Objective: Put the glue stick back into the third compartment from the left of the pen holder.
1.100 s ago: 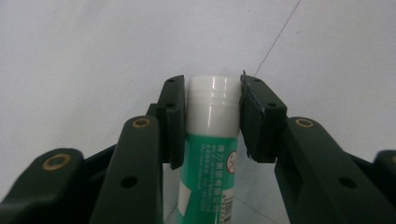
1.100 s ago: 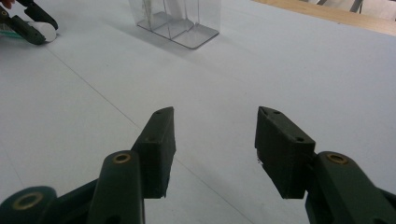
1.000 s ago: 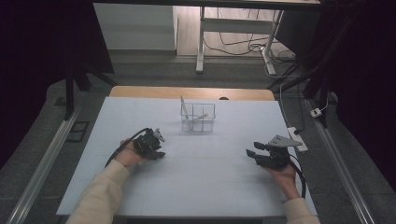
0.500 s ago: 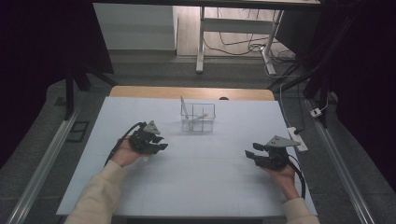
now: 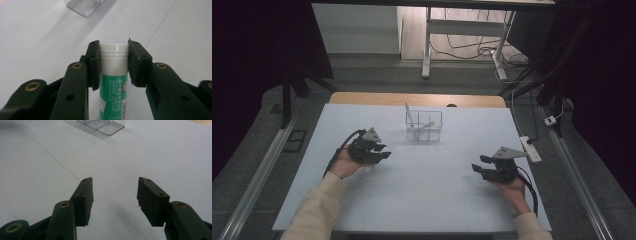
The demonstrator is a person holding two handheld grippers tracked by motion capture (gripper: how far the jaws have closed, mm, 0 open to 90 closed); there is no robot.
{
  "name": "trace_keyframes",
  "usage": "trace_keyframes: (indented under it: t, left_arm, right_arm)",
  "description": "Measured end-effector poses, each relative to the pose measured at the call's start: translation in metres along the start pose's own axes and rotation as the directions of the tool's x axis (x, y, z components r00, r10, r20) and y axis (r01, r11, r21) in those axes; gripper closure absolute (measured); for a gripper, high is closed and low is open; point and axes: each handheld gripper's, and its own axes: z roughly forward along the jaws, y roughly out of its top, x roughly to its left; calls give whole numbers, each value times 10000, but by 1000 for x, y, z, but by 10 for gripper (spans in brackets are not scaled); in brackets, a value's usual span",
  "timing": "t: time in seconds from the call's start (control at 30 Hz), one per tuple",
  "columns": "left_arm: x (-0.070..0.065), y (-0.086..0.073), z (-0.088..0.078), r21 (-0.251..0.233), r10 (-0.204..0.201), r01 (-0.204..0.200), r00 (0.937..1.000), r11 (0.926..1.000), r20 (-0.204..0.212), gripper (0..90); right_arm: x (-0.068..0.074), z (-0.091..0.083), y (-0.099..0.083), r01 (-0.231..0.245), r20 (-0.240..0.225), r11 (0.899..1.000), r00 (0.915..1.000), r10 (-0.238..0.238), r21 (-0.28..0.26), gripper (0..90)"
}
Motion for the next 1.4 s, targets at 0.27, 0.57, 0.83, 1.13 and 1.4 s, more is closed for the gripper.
trace_keyframes:
  t: [0.27, 0.57, 0.83, 1.13, 1.4]
  left_arm:
    - [-2, 1, 1, -37, 28, -28, 10000, 10000, -72, 653]
    - [-5, 2, 3, 62, 152, -150, 9996, 9999, -258, 652]
    - [-9, 3, 6, 31, 359, -358, 9982, 9994, -475, 654]
    - [-10, 6, 3, -378, 223, -241, 9987, 9990, -461, 654]
    - [-10, 7, 2, -621, 66, -96, 9988, 9980, -478, 654]
  right_arm:
    - [0, 3, -1, 22, -66, 9997, 10000, -20, 256, 460]
    - [3, 10, -3, 211, -143, 9970, 9997, -201, 741, 443]
    - [6, 14, -4, 233, -244, 9945, 9995, -209, 1022, 448]
    - [6, 13, -4, 217, -281, 9945, 9994, -189, 1026, 446]
    - [6, 13, -4, 233, -270, 9945, 9994, -206, 1020, 446]
